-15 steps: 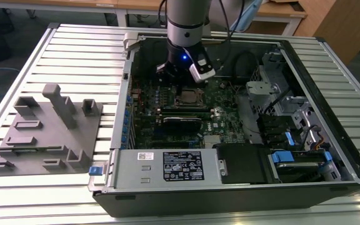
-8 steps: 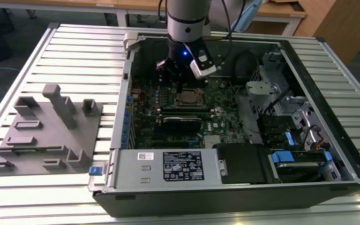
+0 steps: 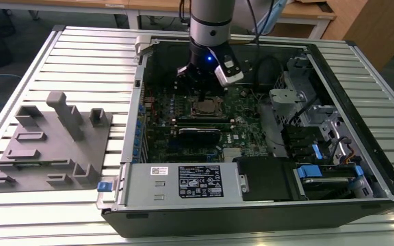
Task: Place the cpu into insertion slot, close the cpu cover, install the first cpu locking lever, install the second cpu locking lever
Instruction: 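Close the cpu cover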
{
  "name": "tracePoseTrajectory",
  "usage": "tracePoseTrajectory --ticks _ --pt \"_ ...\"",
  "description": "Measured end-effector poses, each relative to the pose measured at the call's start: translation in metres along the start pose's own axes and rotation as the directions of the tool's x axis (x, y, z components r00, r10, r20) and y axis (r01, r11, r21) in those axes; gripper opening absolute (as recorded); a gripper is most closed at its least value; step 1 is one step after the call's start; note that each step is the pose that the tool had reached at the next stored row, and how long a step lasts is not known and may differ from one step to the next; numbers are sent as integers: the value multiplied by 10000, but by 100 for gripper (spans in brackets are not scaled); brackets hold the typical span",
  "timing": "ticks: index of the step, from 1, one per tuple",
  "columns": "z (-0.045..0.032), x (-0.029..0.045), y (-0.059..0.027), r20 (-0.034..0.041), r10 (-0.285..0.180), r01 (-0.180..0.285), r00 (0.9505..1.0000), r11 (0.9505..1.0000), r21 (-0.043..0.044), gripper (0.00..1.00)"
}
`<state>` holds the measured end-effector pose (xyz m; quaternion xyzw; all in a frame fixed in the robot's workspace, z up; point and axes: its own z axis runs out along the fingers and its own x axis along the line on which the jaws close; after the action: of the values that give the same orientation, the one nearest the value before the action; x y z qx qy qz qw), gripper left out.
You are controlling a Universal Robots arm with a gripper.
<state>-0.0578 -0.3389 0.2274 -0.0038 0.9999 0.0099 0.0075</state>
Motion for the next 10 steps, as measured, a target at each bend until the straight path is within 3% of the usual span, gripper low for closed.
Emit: tracePoseTrajectory --ticks 6,10 --pt "3 -157 -2 -1 0 0 10000 10000 0 11" --pt "4 -164 -1 1 1 -1 10000 10000 -2 11"
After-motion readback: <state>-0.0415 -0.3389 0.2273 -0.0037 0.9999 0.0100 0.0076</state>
